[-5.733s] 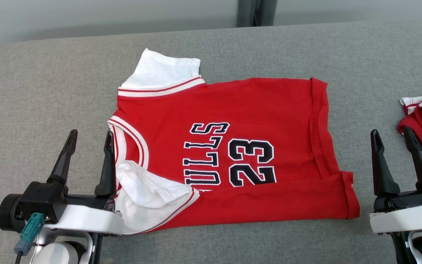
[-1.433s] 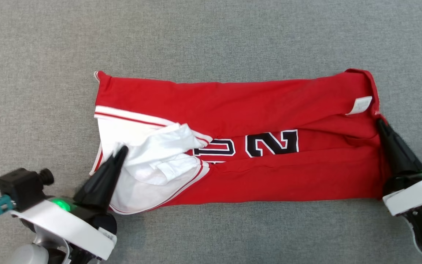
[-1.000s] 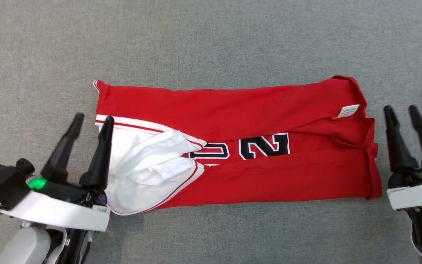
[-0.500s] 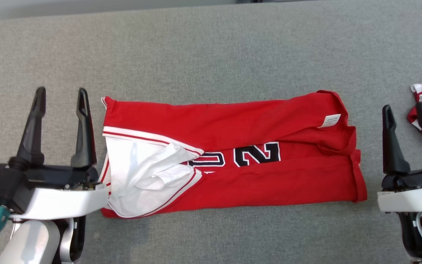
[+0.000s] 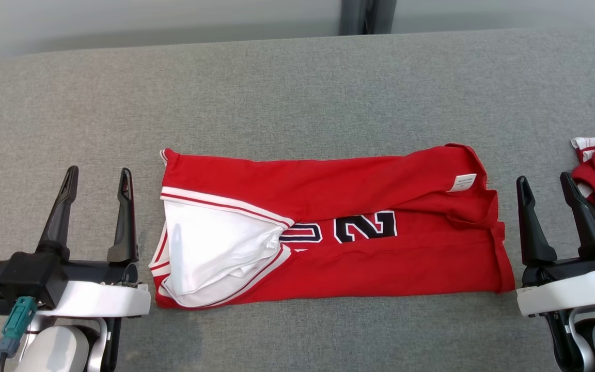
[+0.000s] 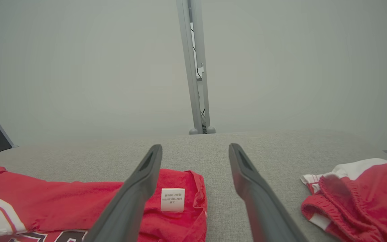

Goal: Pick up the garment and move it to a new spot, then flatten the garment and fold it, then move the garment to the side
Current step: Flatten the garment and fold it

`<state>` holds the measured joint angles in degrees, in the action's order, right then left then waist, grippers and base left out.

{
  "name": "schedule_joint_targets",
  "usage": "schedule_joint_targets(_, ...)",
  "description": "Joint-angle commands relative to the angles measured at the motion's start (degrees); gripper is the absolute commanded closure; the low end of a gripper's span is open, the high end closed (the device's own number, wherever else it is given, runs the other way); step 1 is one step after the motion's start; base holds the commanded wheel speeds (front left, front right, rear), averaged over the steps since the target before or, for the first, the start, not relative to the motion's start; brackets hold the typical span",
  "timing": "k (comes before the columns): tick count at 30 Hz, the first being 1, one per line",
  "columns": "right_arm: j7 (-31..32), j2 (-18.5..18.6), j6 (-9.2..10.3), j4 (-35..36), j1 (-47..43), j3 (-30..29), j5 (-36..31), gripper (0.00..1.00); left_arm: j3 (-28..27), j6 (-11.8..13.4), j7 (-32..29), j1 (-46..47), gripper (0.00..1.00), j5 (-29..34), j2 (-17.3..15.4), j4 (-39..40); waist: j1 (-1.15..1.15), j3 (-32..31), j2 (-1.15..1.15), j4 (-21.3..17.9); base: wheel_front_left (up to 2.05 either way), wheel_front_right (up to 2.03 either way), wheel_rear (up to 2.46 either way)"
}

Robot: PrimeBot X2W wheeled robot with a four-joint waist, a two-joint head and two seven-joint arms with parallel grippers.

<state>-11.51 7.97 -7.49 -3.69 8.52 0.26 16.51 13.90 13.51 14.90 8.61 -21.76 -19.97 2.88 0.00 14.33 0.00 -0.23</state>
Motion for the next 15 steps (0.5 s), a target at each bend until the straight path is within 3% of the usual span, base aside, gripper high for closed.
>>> schedule_joint_targets(1,0.07,0.33,0.00,-0.26,-0.26,-0.21,-0.02,0.00,-0.31,-0.47,0.21,-0.14,0.00,0.31,0.13,-0.35,0.00,-0.03,0.00,0.24,0.00,0.00,0.00)
schedule_joint_targets(15,1.57,2.26,0.00,-5.40,1.44,-2.60,0.54,0.00,-0.13,-2.10,0.21,0.60,0.00,1.66,1.26,-2.44,0.00,-0.37,0.00,1.61,0.00,0.00,0.00)
